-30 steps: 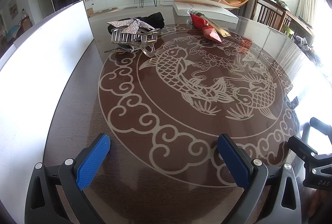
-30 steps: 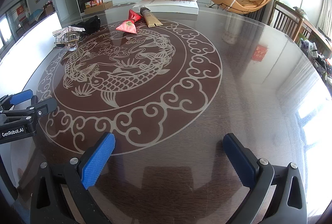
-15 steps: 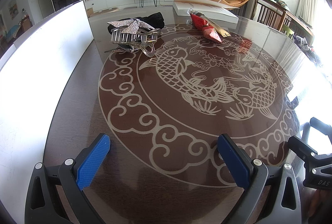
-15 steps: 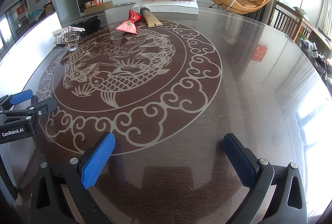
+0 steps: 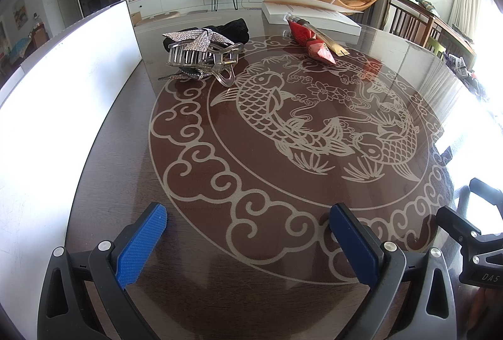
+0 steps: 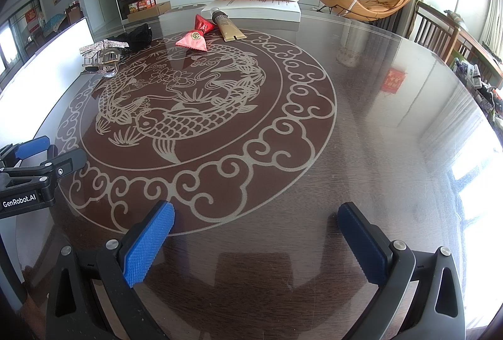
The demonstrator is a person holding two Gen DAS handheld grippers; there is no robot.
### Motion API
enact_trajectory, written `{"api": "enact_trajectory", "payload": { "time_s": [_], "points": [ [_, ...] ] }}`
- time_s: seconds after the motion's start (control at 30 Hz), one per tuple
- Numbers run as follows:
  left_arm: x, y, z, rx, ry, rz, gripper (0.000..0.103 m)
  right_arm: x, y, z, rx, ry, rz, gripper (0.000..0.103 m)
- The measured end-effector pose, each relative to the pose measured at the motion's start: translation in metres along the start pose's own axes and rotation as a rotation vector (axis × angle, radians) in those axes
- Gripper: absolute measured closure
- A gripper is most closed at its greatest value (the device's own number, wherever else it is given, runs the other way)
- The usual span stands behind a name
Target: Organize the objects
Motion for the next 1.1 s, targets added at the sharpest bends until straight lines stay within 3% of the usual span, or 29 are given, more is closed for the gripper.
{"api": "enact_trajectory", "payload": {
  "time_s": [1.1],
  "points": [
    [0.010, -0.008, -0.008, 0.022, -0.053, 0.071, 0.000, 0.000, 0.000, 0.000, 0.000, 0.000, 0.001, 0.000]
  ]
}}
Point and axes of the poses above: each gripper's, at about its wrist camera, not at the fingertips, and z roughly the way its jaws point, x to its left, y to its top, the point moved 3 cm from there along z, roughly the way its jaws point, and after that the axes turned 3 degrees about -x, right-handed, at the moved point
